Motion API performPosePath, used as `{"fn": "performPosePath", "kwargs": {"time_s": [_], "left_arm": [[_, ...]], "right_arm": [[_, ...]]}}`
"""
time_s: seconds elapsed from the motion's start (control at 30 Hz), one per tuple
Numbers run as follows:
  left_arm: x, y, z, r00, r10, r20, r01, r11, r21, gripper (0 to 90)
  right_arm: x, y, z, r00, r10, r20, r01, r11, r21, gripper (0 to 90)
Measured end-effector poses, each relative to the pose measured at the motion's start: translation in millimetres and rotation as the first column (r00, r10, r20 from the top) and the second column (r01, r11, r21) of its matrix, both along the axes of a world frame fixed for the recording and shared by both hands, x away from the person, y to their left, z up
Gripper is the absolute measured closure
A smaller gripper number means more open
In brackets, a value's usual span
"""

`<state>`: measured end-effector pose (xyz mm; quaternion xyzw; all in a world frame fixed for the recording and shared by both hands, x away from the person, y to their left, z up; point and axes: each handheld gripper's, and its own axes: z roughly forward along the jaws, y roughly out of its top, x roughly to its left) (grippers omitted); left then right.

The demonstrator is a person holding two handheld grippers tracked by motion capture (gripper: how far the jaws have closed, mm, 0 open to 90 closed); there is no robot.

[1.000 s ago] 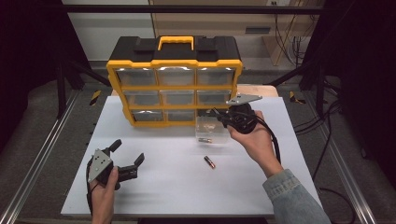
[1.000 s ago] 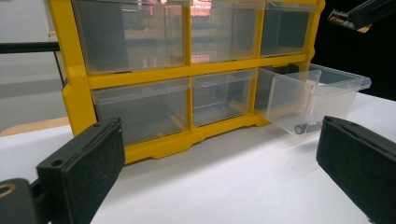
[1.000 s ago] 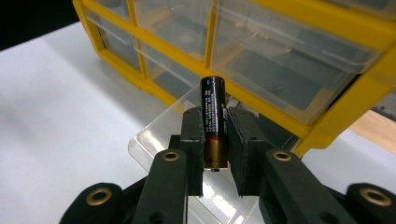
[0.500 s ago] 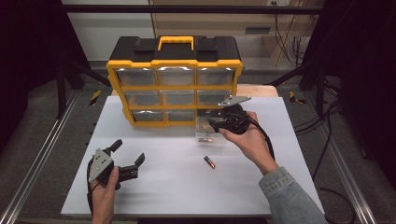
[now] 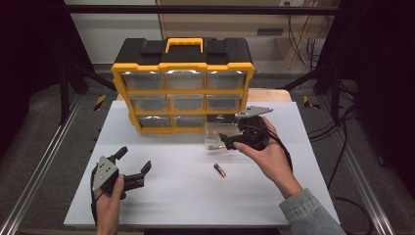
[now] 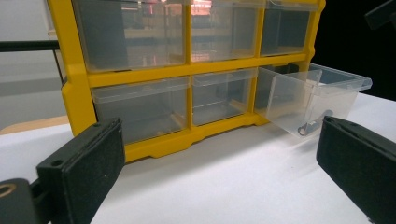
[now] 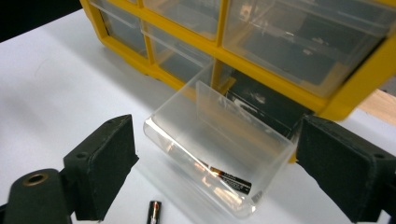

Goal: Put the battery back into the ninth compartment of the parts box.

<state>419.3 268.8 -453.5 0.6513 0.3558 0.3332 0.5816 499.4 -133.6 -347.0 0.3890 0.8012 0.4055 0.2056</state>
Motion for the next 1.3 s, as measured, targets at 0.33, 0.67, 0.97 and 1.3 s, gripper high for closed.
{"fn": "performPosePath", "kwargs": {"time_s": [0.33,0.67,0.97,1.3], "left_arm": [[0.3,-1.2,0.3,1.0,0.002,0.002,-0.002,1.0,0.007,1.1],[-0.6,-1.8,0.1,1.0,-0.001,0.002,0.001,0.9999,0.01,1.0],[0.1,0.6,0.3,1.0,-0.003,0.003,0.003,0.9999,-0.013,1.0],[0.4,-6.5,-0.7,0.9998,-0.02,0.001,0.02,0.9997,0.014,1.0]], "right_arm": [[-21.3,-12.6,-18.3,0.999,-0.031,-0.032,0.032,0.9993,0.018,9.6],[-39.3,-20.5,-50.5,0.9937,-0.066,-0.09,0.069,0.9973,0.026,9.5],[-49.7,-14.7,-69.9,0.9896,-0.067,-0.127,0.07,0.9972,0.026,10.4],[-54.0,-5.0,-86.7,0.9848,-0.049,-0.166,0.051,0.9987,0.007,16.7]]}}
